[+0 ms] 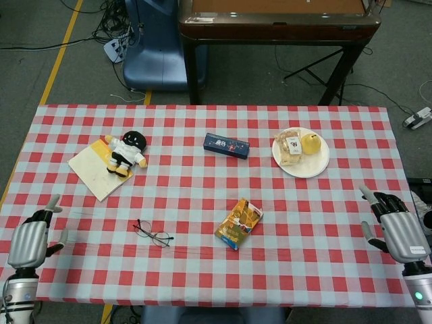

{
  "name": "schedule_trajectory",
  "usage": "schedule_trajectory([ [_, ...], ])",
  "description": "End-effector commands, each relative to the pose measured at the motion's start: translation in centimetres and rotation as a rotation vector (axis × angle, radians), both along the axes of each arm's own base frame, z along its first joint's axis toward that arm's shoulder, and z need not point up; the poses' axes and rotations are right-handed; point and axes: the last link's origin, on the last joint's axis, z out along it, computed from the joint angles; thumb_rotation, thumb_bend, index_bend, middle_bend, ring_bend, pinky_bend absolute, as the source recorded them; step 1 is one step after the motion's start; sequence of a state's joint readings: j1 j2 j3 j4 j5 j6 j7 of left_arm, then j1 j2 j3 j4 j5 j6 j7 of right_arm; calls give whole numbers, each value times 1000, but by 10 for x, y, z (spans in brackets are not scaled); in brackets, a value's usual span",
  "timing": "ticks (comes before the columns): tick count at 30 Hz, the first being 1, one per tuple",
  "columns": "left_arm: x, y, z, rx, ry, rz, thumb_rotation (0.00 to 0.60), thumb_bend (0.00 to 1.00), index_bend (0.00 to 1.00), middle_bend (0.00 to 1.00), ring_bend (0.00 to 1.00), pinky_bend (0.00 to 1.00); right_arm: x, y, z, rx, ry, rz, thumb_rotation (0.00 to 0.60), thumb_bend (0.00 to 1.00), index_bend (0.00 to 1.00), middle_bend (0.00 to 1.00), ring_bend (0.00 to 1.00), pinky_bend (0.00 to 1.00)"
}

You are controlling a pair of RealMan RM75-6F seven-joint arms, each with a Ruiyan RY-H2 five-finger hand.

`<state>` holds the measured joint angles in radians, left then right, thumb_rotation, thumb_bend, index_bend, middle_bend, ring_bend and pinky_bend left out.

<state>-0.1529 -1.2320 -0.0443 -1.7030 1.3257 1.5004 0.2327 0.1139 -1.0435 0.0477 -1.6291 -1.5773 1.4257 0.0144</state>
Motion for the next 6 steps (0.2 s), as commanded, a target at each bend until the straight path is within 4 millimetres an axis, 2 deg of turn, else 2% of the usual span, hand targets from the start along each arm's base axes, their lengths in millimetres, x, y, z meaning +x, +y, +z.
schedule_trajectory([
  [1, -2, -16, 5, 6, 12, 13, 600, 400, 61, 271, 248, 355, 2, -2, -5, 13, -6, 17, 600, 440, 11, 241, 157, 177],
  [6, -1, -31, 7, 19, -3, 21, 600, 400, 61, 269, 243, 347, 5, -3, -10, 27, -13, 35, 600, 440, 11, 241, 157, 177],
])
